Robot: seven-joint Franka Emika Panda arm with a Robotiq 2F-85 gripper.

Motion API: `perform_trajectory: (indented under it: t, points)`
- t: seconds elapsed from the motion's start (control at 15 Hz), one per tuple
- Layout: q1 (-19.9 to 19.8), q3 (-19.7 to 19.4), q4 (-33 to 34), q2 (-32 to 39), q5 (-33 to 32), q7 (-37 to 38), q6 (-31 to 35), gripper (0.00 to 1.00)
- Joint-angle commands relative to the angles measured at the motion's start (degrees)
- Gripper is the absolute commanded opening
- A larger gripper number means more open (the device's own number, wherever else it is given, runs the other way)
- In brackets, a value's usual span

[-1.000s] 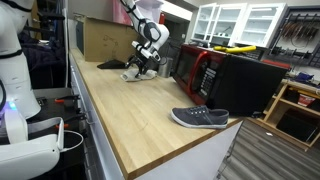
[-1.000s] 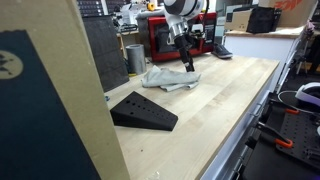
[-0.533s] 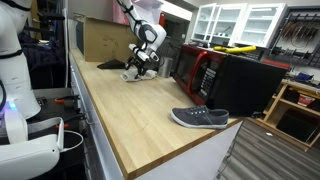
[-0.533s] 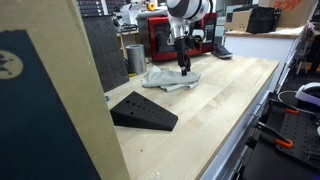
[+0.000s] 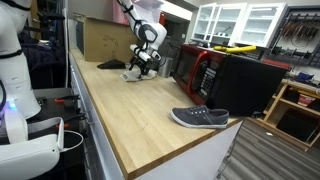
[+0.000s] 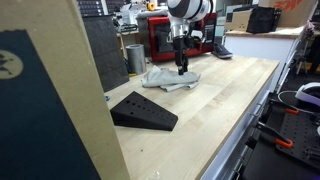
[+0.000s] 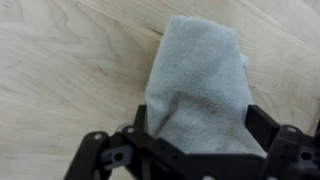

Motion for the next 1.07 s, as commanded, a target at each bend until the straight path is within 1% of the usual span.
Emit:
perform_trajectory:
  t: [0.0,0.27,0.4,0.47,0.53,0.6,0.73,0.8,0.93,1.0]
  points:
    - [-0.7,0.0,-4.0,-3.5,1.3,-2.3,1.8,1.0]
    - [-1.3,-0.2,-6.7,-5.7,0.5,-5.0,-2.8,1.0]
    - [-1.3,-0.1,-8.0,-6.3,1.3,-6.3,-3.0,1.0]
    - [-1.3,-0.1,-8.7,-6.5,2.0,-7.1,-2.0,1.0]
    - [-1.2,0.0,-9.3,-6.6,2.5,-7.5,-1.3,0.75]
    - [-1.3,0.1,-9.9,-6.9,3.5,-8.5,-0.3,0.74]
    - [-1.5,0.2,-11.2,-7.7,6.0,-10.6,1.4,0.58]
    - [-1.5,0.2,-11.8,-8.0,7.2,-11.8,2.5,0.49]
    - [-1.6,0.2,-13.2,-9.0,9.4,-14.4,4.5,0.35]
    - [-1.5,0.1,-13.9,-9.6,10.3,-15.6,5.2,0.27]
